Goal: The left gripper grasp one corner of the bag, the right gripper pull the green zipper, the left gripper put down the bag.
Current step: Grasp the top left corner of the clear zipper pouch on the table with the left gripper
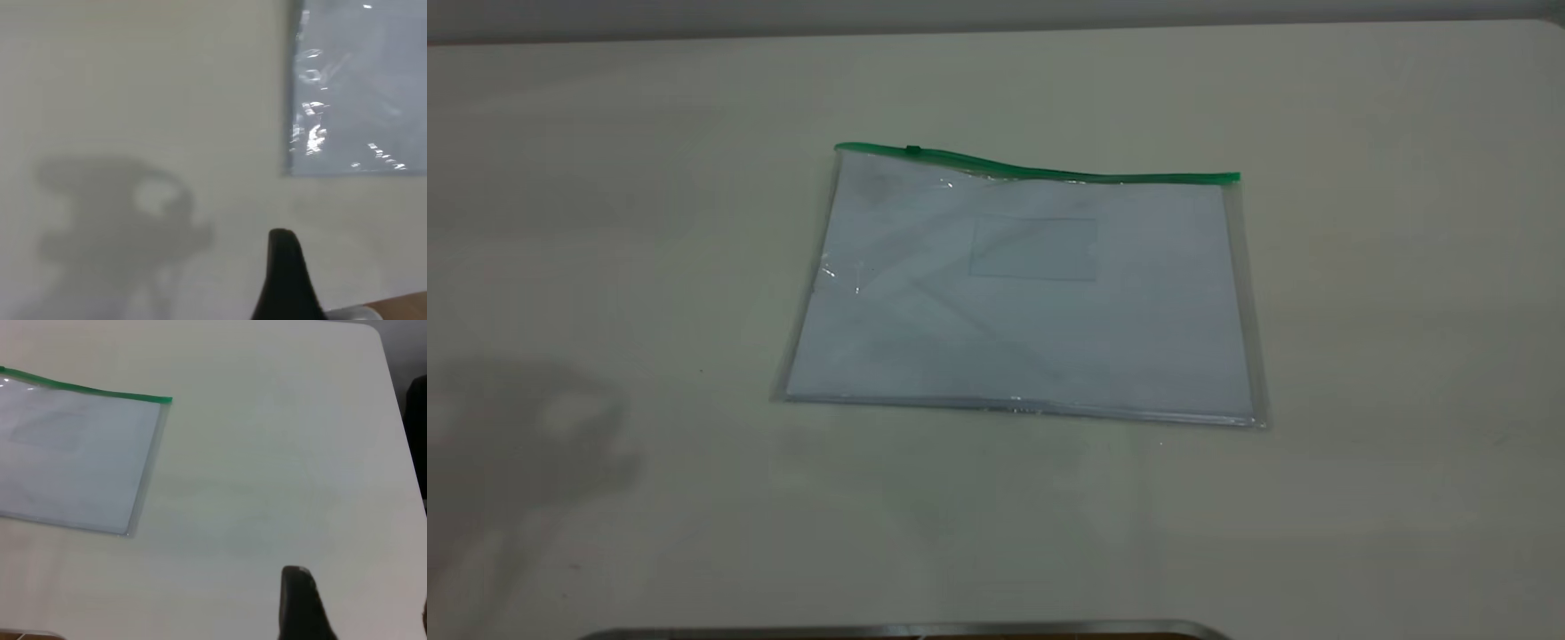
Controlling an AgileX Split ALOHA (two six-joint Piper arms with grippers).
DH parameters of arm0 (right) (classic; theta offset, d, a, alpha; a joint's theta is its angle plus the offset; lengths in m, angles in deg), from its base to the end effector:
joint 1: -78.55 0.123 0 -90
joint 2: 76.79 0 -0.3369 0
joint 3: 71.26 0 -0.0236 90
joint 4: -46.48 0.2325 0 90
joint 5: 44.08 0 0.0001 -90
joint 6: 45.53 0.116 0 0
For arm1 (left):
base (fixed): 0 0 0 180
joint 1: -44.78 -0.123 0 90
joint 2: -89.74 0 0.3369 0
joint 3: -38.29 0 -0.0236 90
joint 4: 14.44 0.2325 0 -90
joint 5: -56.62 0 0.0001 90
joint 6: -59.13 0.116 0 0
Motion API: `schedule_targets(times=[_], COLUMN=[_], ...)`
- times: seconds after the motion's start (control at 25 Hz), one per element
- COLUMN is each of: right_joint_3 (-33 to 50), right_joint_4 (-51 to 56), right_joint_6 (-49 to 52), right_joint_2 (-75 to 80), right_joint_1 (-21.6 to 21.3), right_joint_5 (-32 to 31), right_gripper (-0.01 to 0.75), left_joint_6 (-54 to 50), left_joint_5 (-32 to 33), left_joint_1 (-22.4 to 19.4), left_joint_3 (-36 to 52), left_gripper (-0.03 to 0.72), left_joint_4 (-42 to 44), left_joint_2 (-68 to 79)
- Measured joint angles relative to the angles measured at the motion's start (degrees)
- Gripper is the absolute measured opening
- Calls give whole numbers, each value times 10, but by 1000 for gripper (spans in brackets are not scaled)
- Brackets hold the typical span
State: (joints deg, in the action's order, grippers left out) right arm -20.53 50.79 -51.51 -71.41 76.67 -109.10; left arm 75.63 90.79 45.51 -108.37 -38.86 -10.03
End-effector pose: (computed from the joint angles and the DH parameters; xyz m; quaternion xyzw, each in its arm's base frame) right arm -0.0562 0.0098 0.2440 -0.0341 0.8696 0.0037 0.4925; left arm 0.2292 -0.0299 0.2909 0.0071 0.9485 -0.1239 0.2913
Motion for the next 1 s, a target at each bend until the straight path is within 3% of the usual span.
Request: schedule_targets(times=[0.52, 1.0], right_joint_3=[0, 0], right_joint_4=[0, -1], right_joint_6=[3, 4], right_joint_2=[0, 0], right_joint_1=[0, 0], right_joint_5=[0, 0], right_gripper=[468, 468], left_joint_6=[308, 404], left_joint_5=[-20, -11], left_joint_1=[0, 0], left_joint_3=[-175, -303], left_gripper=[590, 590], left_joint_4=[-228, -302], left_joint_2=[291, 518])
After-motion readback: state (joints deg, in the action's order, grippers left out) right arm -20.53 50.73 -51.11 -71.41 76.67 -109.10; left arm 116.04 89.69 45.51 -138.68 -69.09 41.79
